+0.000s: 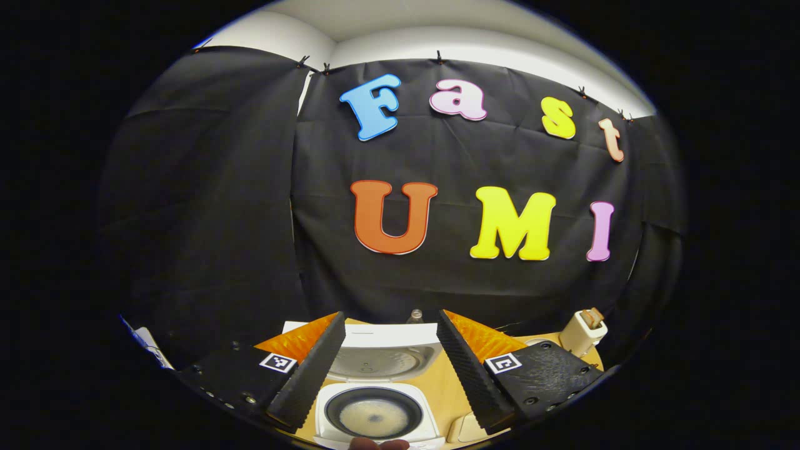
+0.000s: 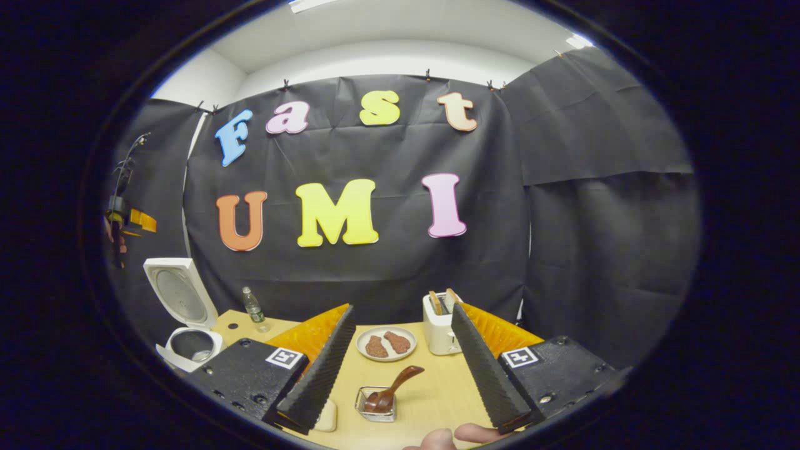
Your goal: Close the left gripper, press the button to open the rice cooker; take a wooden spoon from the chopstick holder with the right hand, scoop a spoonful of rice and pour it into the rice cooker, then put the wooden spoon back into the chopstick holder.
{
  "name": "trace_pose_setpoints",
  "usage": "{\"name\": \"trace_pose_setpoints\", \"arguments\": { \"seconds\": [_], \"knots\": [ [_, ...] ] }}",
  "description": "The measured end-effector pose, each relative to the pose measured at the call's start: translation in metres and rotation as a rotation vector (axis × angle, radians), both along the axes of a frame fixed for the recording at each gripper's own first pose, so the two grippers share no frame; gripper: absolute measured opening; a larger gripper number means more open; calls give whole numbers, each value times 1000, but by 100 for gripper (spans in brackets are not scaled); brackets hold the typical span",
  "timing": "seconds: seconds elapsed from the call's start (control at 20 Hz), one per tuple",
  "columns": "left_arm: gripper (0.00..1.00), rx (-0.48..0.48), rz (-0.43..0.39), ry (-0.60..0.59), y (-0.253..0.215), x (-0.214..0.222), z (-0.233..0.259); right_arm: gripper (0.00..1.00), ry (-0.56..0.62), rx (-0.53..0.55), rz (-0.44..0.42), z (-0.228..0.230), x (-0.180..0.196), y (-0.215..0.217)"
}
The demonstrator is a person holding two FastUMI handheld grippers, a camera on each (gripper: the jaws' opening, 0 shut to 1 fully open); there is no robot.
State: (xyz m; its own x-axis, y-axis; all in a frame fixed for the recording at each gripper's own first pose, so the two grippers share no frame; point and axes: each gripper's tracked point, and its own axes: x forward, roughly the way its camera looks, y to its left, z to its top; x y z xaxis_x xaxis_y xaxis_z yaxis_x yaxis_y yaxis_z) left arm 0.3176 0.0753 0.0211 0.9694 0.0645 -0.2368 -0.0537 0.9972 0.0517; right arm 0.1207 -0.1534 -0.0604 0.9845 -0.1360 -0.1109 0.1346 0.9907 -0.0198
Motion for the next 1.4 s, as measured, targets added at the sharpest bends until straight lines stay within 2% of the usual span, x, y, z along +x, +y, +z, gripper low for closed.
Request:
{"name": "trace_pose_setpoints", "arguments": {
  "seconds": [0.25, 0.5, 0.7, 0.75, 0.95, 1.2, 1.4],
  "knots": [
    [94, 9, 42, 72, 29, 68, -25, 100, 15, -92, -19, 10, -12, -1],
    [95, 4, 56, 199, 44, 89, -69, 100, 30, -74, -30, 4, -19, 4],
    [94, -13, 42, 286, 40, 76, -88, 100, 61, 0, -1, -1, -17, 20],
    [97, 2, 41, 274, 45, 78, -85, 100, 59, 11, 6, -1, -16, 23],
    [97, -18, 51, 306, 43, 55, -88, 100, 37, -2, 49, 4, -10, 37],
    [95, -13, 63, 325, 34, 5, -103, 100, 49, -22, 114, -5, -6, 55],
    [96, -24, 82, 395, 23, -45, -135, 100, 76, 4, 174, -19, -6, 73]
  ]
}}
